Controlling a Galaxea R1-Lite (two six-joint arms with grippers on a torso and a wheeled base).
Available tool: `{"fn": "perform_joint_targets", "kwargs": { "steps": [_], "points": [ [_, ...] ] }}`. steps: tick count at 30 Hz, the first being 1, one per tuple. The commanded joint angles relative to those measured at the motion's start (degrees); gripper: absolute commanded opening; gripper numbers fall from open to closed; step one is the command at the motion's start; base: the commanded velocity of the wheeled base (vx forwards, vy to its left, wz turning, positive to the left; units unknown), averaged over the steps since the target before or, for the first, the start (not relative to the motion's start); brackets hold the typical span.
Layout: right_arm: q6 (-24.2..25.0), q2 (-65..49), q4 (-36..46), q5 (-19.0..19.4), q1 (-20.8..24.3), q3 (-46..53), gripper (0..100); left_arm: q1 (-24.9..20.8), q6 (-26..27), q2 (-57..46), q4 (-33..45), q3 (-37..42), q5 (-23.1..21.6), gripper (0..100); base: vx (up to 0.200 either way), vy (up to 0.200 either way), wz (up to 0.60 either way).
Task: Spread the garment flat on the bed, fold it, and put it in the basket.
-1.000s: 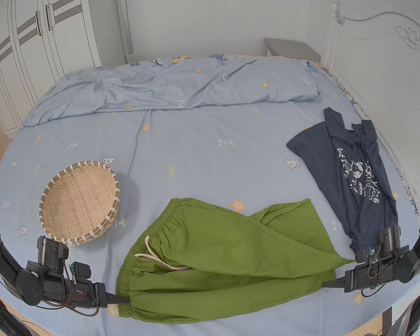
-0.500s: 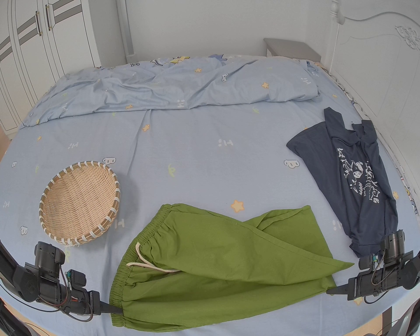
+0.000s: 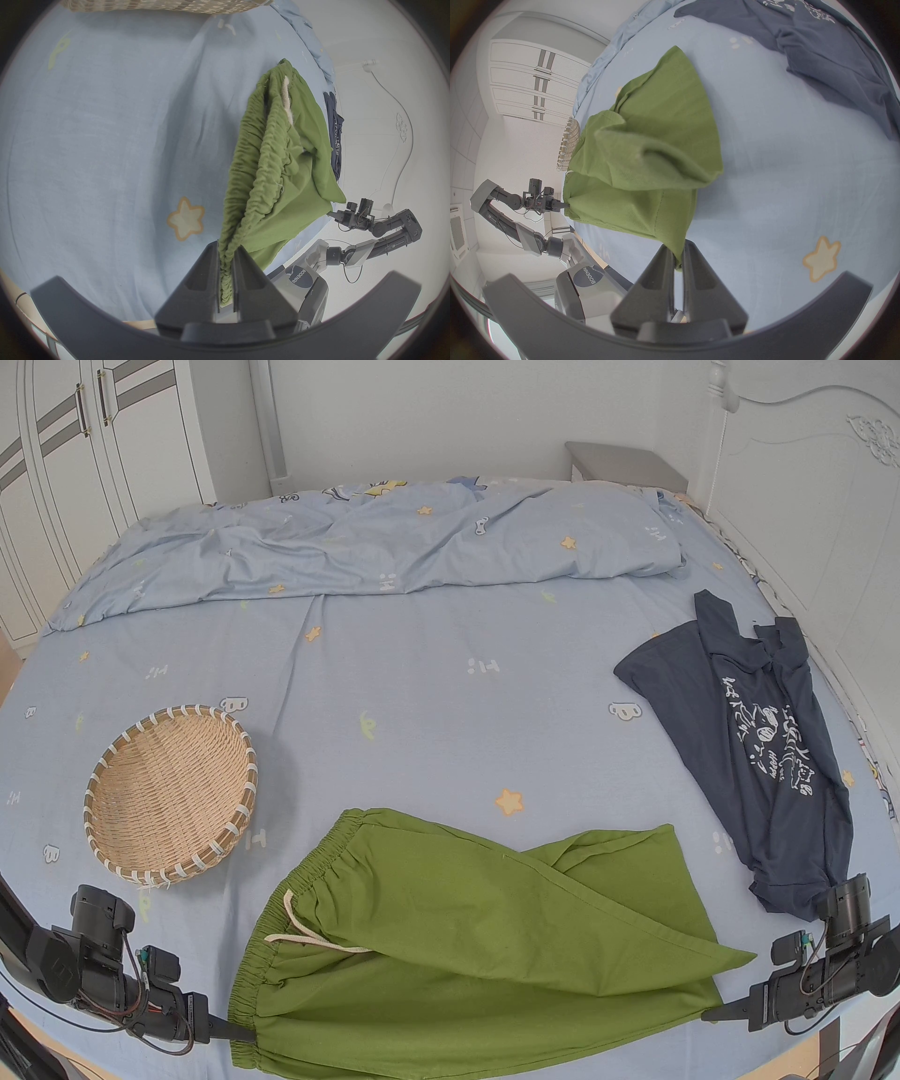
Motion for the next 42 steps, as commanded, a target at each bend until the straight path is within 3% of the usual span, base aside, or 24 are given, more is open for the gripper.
{"fn": "perform_joint_targets", "kwargs": {
  "steps": [1,14,15,19,27,32,36,42],
  "points": [
    [-0.02,0.24,1.36,-0.15,0.13,0.75,0,0.07,0.12,2.59,-0.32,-0.59,-0.01,0,0.000,0.000,0.00],
    [-1.25,2.44,1.80,-0.15,0.92,0.75,0,0.07,2.14,2.68,0.21,0.64,-0.10,0,0.000,0.000,0.00],
    [-1.25,2.44,1.80,-0.15,0.92,0.75,100,0.07,2.14,2.68,0.21,0.64,-0.10,100,0.000,0.000,0.00],
    [-1.34,2.44,1.62,-0.15,0.83,0.75,100,0.16,4.52,2.94,0.03,1.43,-0.27,100,0.000,0.000,0.00],
    [-1.60,-0.72,0.83,-0.15,-0.05,1.10,100,0.34,3.64,-1.54,0.21,1.25,-0.45,100,0.000,0.000,0.00],
    [-1.60,-9.87,0.83,-0.32,-2.78,1.10,100,0.16,-1.11,-12.35,0.30,0.73,-0.89,100,0.000,0.000,0.00],
    [-1.52,-19.88,1.45,-0.23,-4.88,0.83,100,-1.24,-8.05,-21.14,0.47,-2.52,-1.24,100,0.000,0.000,0.00],
    [-1.16,-25.51,1.01,-0.50,-7.52,-0.84,100,-11.09,-14.73,-26.24,5.04,-12.72,-1.06,100,0.000,0.000,0.00]
  ]
}}
